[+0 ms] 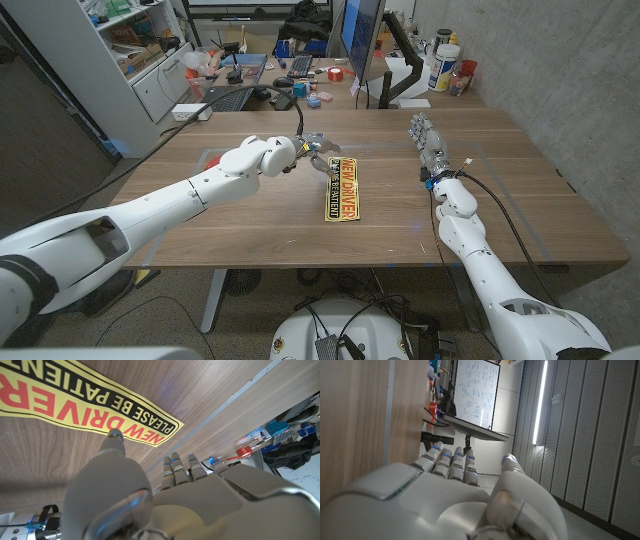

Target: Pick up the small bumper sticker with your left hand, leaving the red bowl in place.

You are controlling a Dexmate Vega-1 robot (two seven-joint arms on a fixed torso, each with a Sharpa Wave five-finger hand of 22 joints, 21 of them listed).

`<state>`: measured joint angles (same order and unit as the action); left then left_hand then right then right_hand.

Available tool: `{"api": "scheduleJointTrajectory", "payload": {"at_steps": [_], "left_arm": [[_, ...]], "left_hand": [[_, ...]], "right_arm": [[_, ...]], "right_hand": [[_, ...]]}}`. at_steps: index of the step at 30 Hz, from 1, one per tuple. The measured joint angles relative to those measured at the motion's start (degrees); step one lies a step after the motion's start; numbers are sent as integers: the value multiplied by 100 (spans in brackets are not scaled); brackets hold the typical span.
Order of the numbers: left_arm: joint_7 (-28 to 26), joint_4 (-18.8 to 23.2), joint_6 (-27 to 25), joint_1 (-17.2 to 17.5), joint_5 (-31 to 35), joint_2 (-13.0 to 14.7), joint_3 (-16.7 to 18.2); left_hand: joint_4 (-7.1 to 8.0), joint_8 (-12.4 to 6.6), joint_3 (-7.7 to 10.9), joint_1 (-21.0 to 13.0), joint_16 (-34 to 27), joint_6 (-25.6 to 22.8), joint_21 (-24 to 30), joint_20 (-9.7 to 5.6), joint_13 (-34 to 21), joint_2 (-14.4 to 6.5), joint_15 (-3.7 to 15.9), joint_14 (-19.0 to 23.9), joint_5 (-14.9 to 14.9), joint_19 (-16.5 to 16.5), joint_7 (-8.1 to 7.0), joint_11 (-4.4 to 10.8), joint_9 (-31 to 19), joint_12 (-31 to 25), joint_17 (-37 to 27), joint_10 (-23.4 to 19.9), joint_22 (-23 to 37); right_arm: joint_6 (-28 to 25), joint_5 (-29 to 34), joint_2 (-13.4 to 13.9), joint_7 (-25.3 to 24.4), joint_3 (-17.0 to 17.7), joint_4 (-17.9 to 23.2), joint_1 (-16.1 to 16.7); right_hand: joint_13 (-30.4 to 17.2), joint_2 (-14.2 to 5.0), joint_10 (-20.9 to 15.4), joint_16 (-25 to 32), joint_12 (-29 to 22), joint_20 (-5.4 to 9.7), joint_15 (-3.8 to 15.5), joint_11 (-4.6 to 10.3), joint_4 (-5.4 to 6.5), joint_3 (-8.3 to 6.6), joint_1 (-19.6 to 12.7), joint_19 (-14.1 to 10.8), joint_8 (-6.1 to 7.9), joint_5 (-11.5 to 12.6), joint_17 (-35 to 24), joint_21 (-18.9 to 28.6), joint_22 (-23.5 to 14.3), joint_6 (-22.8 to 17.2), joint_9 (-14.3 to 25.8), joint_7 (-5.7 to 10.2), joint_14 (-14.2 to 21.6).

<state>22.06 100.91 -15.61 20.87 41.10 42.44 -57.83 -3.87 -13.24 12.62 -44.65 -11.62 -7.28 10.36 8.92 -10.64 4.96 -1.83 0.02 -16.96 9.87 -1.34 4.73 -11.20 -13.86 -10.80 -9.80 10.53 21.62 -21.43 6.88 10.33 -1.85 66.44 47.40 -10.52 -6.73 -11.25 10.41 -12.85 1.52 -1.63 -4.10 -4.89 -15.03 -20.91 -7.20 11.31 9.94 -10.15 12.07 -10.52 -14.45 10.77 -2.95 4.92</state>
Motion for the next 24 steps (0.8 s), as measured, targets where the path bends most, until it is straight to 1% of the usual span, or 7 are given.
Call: {"api": "scheduleJointTrajectory", "payload": {"at_steps": [3, 6, 7, 9, 12, 20, 24], "left_arm": [[11, -54, 15, -27, 40, -39, -52], [29, -54, 39, -27, 84, -39, -52], [32, -127, 40, -51, 91, -94, -112], [36, -147, 52, -57, 96, -108, -127], [38, -187, 65, -62, 88, -141, -138], [60, -359, 99, -93, -99, -246, -142], [82, -432, 104, -120, -177, -287, -173]], "left_hand": [[0, 0, 0, 0, 0, 0, 0, 20, 0, 0, 0, 0, 0, -21, 0, 47, 0, 0, 0, -50, 0], [0, 0, 0, 0, 0, 0, 7, 20, -18, 0, 0, 0, 0, -21, 0, 60, 0, 0, 0, -63, 0], [0, 0, 0, 0, 0, -4, 25, 20, -17, 0, 0, 0, 0, -21, 0, 73, 0, 0, 0, -109, 0], [-2, 0, -1, 0, 0, -62, 25, 20, -17, 0, -26, 26, 0, -21, 0, 71, 0, 0, 0, -134, 0], [-17, 0, -17, 0, 0, -83, 32, 20, -18, 0, -26, 26, -22, -21, 22, 60, -1, 0, 1, -165, 0], [-17, 0, -16, 0, 0, -155, 46, 51, -17, 0, -5, 47, -21, 10, 10, 40, -1, 0, 1, -246, 0], [8, 0, -40, 0, 0, -175, 67, 50, -17, 0, -33, 75, -22, 10, 31, 40, 0, 0, 1, -246, 0]], "right_arm": [[2, 0, -5, 1, 9, -6, 0], [2, 0, -12, 1, 15, -8, 0], [5, 1, -13, 2, 17, -8, 2], [5, 2, -15, 2, 20, -8, 8], [6, 6, -16, -1, 22, -8, 17], [2, 19, -17, -17, 25, 13, 35], [-14, 25, -17, -30, 27, 19, 41]], "right_hand": [[0, 0, 0, 0, 0, -41, 0, 0, 0, 0, 0, 41, 0, 0, 0, 0, 0, 0, 0, 0, 0], [0, 0, 0, 0, 0, -40, 0, 0, 0, 0, 0, 40, 0, 0, 0, -13, 0, 0, 0, 0, 0], [0, 0, 0, 0, 0, -40, 0, 0, 0, 0, 0, 40, 0, 0, 0, -23, 0, 0, 0, 0, 0], [0, 0, 0, 0, 0, -40, 0, 0, 0, 0, 0, 40, 0, 0, 0, -22, 0, 0, 0, 0, 0], [0, 0, 0, 0, 0, -40, 0, 0, 0, 0, 0, 40, 0, 0, 0, -22, 0, 0, 0, 0, 0], [0, 0, 0, 0, 0, -40, 0, 0, 0, 0, 0, 40, 0, 0, 0, -22, 0, 0, 0, 0, 0], [0, 0, 0, 0, 0, -40, 0, 0, 0, 0, 0, 40, 0, 0, 0, -22, 0, 1, 0, 0, 0]]}}
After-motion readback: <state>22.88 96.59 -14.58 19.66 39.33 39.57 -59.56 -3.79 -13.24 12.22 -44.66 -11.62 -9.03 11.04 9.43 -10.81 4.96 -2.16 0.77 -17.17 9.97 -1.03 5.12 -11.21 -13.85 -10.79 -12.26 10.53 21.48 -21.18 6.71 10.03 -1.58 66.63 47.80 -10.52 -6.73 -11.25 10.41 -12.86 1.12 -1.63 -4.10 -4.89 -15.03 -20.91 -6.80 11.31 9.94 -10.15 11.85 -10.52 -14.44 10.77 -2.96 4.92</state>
